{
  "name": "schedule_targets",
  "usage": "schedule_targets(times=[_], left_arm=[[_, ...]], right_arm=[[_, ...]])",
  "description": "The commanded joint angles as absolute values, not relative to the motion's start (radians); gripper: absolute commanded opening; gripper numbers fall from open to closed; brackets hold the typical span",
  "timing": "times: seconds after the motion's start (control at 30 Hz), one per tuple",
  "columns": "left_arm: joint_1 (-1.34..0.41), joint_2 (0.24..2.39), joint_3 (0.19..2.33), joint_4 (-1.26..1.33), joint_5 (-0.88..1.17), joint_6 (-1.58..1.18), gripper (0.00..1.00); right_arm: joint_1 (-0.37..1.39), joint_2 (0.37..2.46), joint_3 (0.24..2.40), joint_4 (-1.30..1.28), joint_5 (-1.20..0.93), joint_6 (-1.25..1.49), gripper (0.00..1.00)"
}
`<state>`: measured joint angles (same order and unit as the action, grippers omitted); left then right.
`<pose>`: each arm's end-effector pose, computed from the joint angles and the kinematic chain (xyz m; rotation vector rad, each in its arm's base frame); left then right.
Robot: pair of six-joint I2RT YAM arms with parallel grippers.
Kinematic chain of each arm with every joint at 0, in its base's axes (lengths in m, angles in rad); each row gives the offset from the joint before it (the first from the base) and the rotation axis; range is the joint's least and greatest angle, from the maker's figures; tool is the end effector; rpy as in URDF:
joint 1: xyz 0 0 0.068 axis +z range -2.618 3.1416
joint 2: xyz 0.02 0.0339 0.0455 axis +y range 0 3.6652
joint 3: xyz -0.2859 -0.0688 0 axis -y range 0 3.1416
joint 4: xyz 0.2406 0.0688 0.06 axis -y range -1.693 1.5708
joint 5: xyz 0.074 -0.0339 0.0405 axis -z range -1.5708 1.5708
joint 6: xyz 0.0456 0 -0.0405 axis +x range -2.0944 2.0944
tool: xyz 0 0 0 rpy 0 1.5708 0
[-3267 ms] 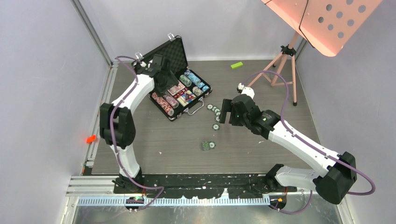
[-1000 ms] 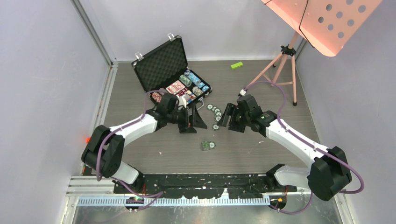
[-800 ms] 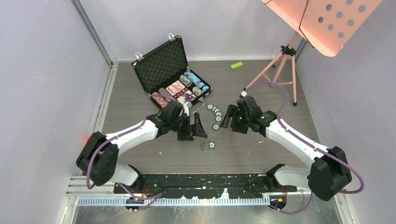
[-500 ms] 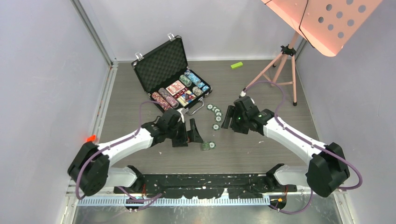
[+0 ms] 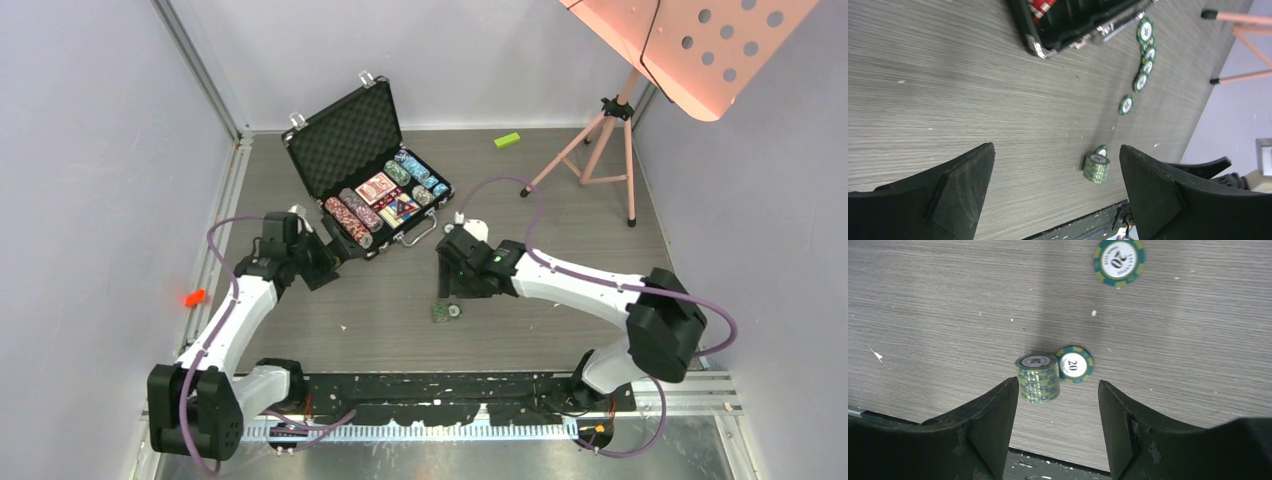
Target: Pack up texas hold em set
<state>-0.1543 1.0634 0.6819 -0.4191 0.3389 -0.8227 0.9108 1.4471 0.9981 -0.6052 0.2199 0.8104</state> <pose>0.2034 -0.0470 0.2455 -0.6517 2.4016 -0.8473 0.1832 0.2199 0.2438 -0.0552 2.6225 0.3365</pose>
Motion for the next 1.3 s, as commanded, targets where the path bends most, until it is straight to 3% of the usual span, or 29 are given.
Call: schedule_targets(times=[0.0,0.43,0.67,0.93,1.07,1.27], left_arm=[[-0.055,1.055,0.721,-0.478,0.407,-0.765,1.0],[-0.025,1.018,0.763,-0.55,0.367,-0.68,0.99],[-0.024,1.023,0.738,-0.521,0.381,-0.698,0.98],[-0.025,1.024,0.719,-0.489,0.372,-0.732,0.99],[-0.025,1.021,0.676,-0.415,0.357,-0.801,0.99],[-0.027,1.061,0.586,-0.246,0.295,-0.941,0.9]], right_arm=[[0.956,1.527,1.072,-0.585,0.267,0.842,0.64],[0.99,1.69,1.156,-0.645,0.225,0.857,0.52],[1.011,1.664,1.126,-0.66,0.197,0.885,0.58],[1.025,1.685,1.121,-0.656,0.165,0.899,0.55],[1.025,1.701,1.124,-0.64,0.152,0.899,0.48],[1.024,1.687,1.152,-0.633,0.17,0.861,0.3]])
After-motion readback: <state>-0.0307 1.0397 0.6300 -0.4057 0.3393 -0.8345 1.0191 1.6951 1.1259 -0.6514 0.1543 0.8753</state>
